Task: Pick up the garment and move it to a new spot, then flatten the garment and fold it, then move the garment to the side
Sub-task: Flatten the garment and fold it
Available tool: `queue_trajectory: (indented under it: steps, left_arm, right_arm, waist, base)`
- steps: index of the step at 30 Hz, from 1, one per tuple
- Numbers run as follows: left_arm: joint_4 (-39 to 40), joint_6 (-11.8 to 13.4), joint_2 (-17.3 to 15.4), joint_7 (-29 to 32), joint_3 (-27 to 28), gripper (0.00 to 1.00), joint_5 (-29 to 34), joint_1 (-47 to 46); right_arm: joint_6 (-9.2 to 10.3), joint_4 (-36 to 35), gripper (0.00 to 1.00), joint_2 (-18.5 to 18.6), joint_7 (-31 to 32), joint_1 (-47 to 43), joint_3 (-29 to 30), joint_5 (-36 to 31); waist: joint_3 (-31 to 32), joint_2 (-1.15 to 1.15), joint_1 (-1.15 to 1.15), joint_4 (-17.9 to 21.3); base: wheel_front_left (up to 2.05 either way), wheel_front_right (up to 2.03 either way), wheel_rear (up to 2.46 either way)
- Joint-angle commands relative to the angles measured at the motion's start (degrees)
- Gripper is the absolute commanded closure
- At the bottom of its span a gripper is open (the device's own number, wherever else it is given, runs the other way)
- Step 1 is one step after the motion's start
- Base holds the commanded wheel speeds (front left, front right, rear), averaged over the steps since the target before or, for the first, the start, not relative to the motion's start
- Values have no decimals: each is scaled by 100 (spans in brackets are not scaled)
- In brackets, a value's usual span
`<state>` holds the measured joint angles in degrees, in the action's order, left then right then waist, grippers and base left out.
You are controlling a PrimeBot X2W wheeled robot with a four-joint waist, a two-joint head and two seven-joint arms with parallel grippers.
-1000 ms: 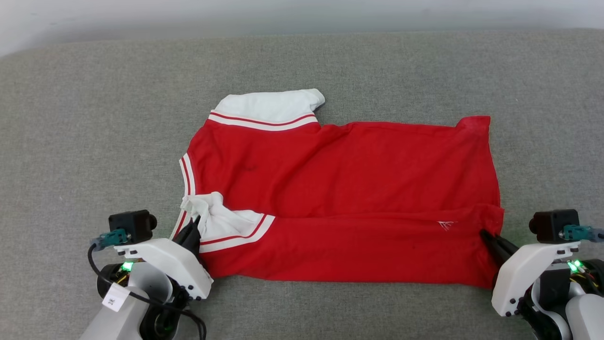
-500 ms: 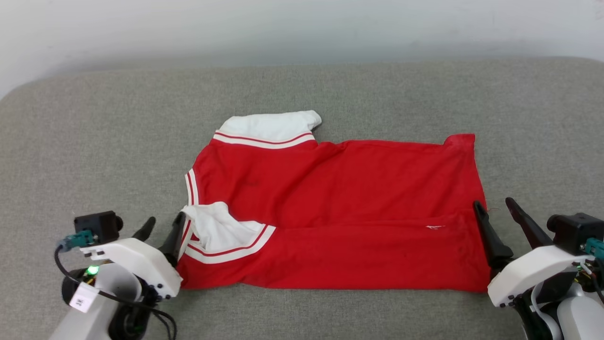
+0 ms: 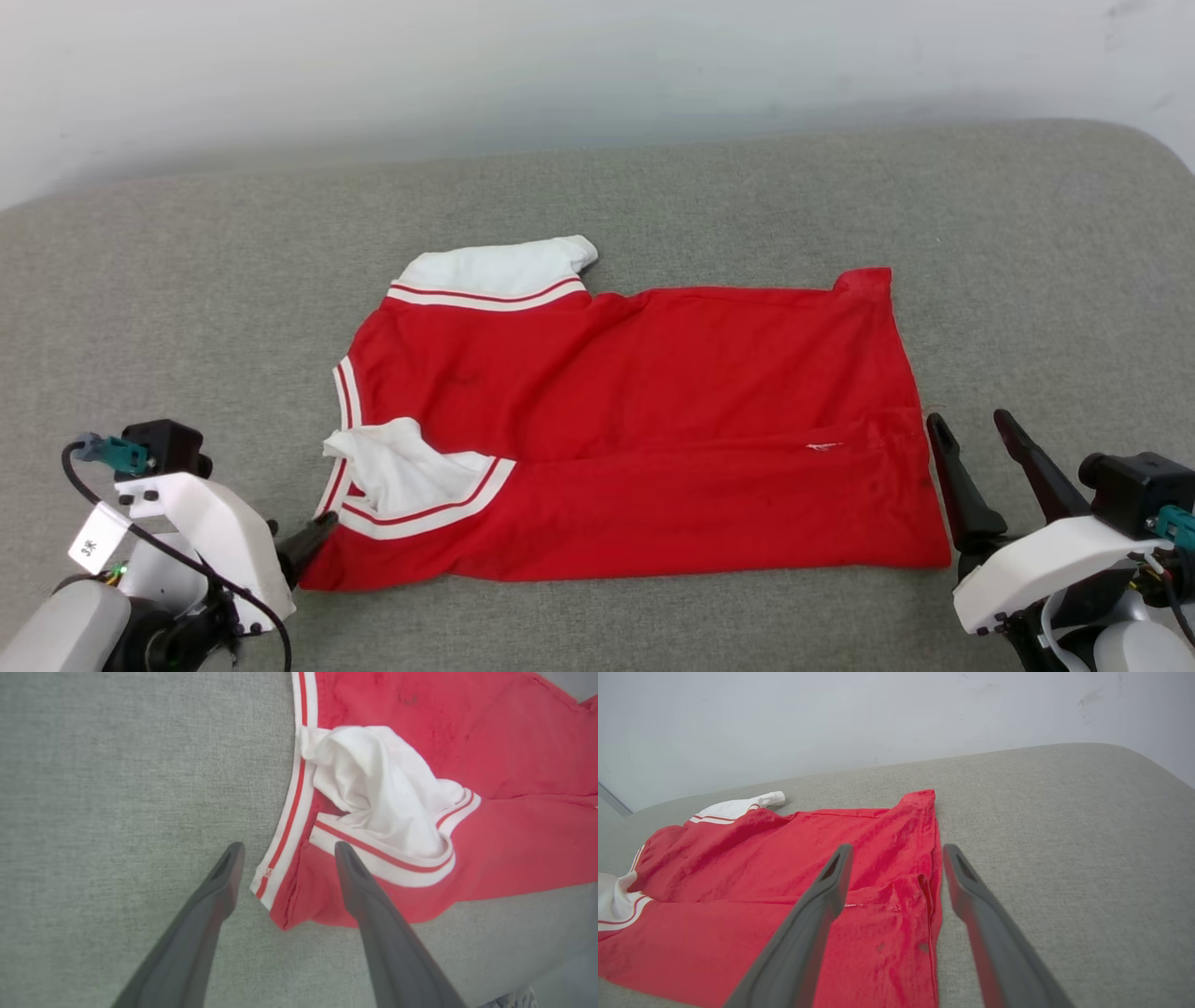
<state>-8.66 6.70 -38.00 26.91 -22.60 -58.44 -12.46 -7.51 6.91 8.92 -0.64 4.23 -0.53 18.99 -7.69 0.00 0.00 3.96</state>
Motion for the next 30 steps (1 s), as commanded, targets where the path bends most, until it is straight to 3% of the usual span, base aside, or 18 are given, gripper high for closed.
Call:
queue_trajectory:
  steps: [1,5,10,11,12,14,19,27,30]
  left_arm:
    - [143,76,-26,184,4,0,-127,84]
    - [246,271,-77,509,-64,0,-228,225]
    - [41,328,120,726,-299,0,-290,291]
    - [-2,305,182,767,-356,22,-304,306]
    - [-34,274,244,800,-413,53,-319,315]
    - [-58,204,351,770,-463,100,-359,327]
    - [-18,153,270,556,-420,100,-188,251]
    - [494,182,68,170,-263,100,104,69]
    - [760,236,30,118,-268,100,204,24]
  right_arm:
    - [4,-81,0,-52,33,-29,16,-37]
    - [4,-187,0,-96,92,46,10,-23]
    - [4,-197,0,-134,166,108,61,60]
    - [4,-173,0,-129,188,108,82,75]
    - [4,-158,0,-130,228,106,116,109]
    - [4,-115,0,-109,371,99,177,173]
    - [3,-60,0,7,1082,47,394,453]
    - [3,-130,0,301,3280,-24,522,508]
    - [4,-212,0,330,3779,117,451,469]
  waist:
    - [-102,0,0,87]
    - [-282,0,0,194]
    - [-473,0,0,263]
    - [-489,0,0,268]
    - [-502,0,0,271]
    - [-502,0,0,269]
    - [-400,0,0,194]
    - [-242,0,0,8]
    - [-291,0,0,-77]
  base:
    - [0,0,0]
    - [0,0,0]
    - [0,0,0]
    - [0,0,0]
    - [0,0,0]
    - [0,0,0]
    - [0,0,0]
    - [0,0,0]
    - [0,0,0]
